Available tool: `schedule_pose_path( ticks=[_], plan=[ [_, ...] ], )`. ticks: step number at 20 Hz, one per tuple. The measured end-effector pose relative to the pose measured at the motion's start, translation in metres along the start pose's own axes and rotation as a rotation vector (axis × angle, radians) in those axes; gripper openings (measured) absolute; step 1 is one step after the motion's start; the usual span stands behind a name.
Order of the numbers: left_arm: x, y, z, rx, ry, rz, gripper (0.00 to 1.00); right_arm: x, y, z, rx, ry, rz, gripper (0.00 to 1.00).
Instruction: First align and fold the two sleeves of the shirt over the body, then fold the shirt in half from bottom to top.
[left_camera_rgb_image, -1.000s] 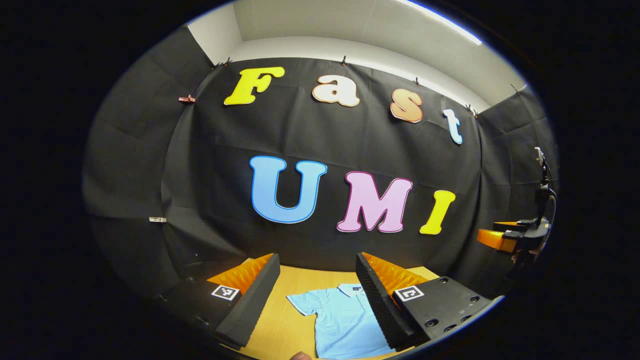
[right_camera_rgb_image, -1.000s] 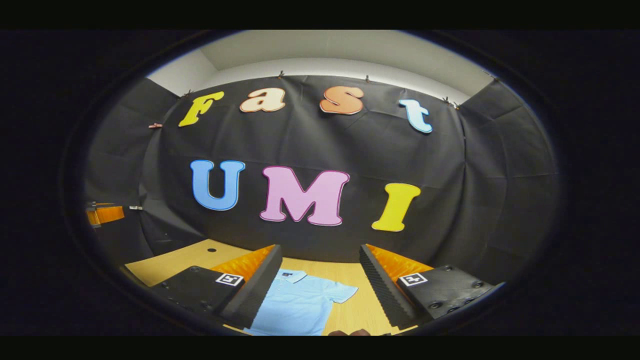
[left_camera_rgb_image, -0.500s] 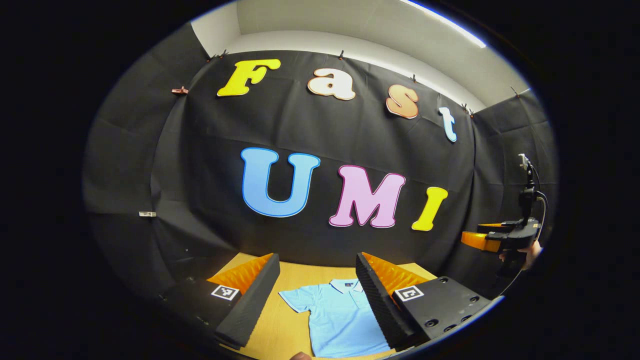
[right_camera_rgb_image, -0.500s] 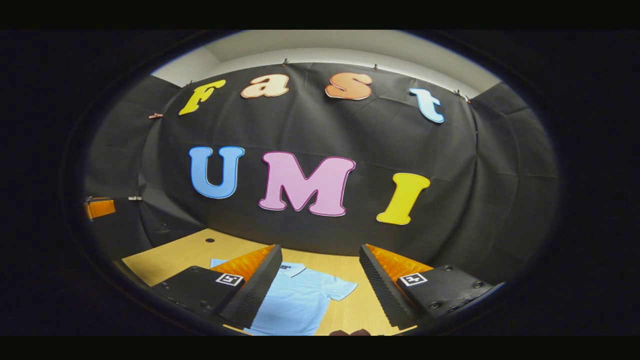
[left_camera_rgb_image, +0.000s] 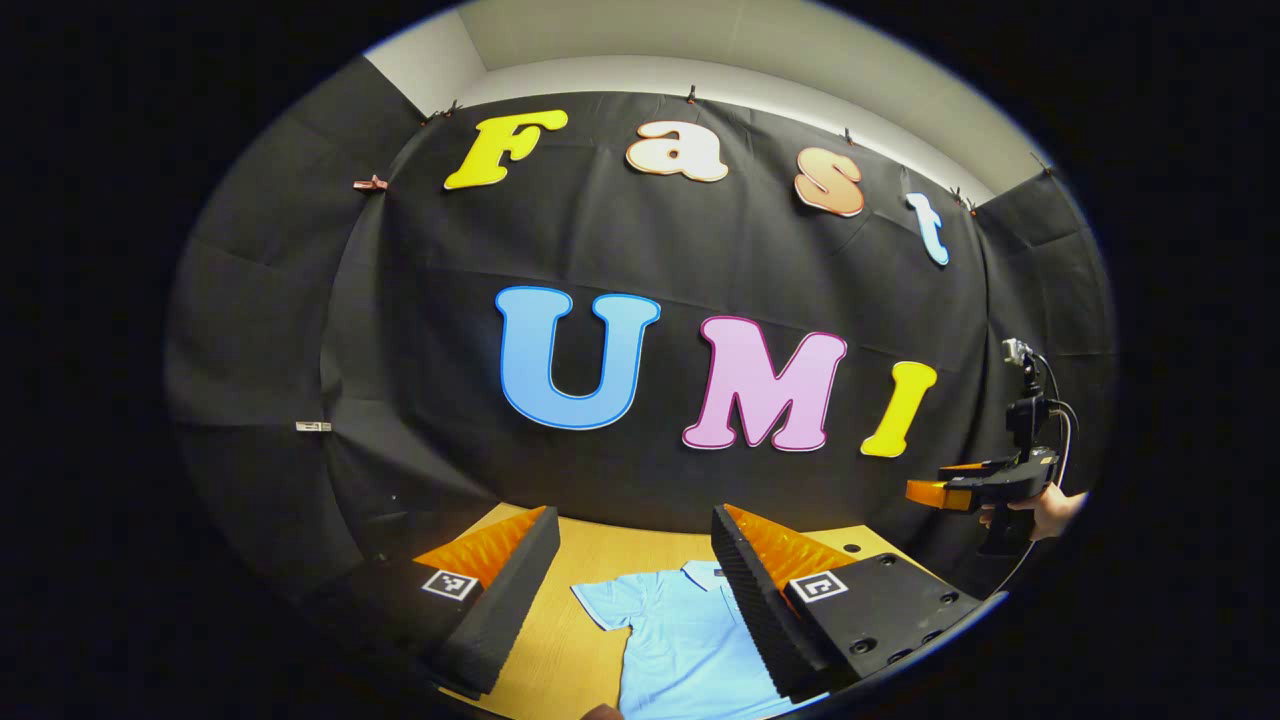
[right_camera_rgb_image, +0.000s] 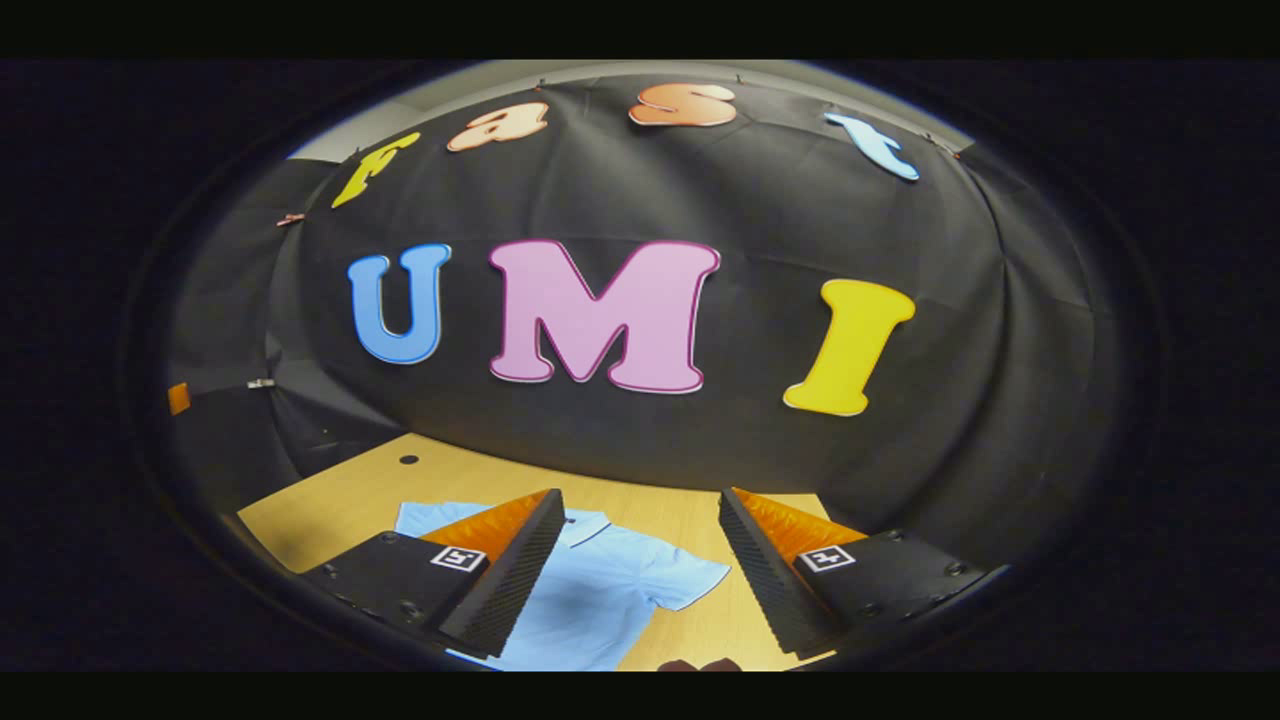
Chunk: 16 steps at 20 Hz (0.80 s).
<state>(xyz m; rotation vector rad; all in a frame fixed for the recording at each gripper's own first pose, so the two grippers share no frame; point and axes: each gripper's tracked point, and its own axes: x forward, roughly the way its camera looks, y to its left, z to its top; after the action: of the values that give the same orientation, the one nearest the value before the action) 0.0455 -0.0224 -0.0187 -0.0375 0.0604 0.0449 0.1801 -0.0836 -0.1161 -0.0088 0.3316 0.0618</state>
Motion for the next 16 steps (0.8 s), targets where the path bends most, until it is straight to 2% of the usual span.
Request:
schedule_pose_path(
  ticks=[5, 12, 16],
  plan=[
    [0.024, -0.018, -0.001, -0.022, -0.011, 0.054, 0.97, 0.067, -0.029, -0.051, 0.043, 0.134, 0.003, 0.97],
    [0.046, -0.032, -0.020, 0.064, 0.054, 0.118, 0.97, 0.142, -0.064, -0.146, 0.059, 0.308, 0.014, 0.98],
    [0.051, -0.033, -0.049, 0.057, 0.137, 0.168, 0.97, 0.175, -0.082, -0.202, 0.078, 0.403, 0.002, 0.97]
  ],
)
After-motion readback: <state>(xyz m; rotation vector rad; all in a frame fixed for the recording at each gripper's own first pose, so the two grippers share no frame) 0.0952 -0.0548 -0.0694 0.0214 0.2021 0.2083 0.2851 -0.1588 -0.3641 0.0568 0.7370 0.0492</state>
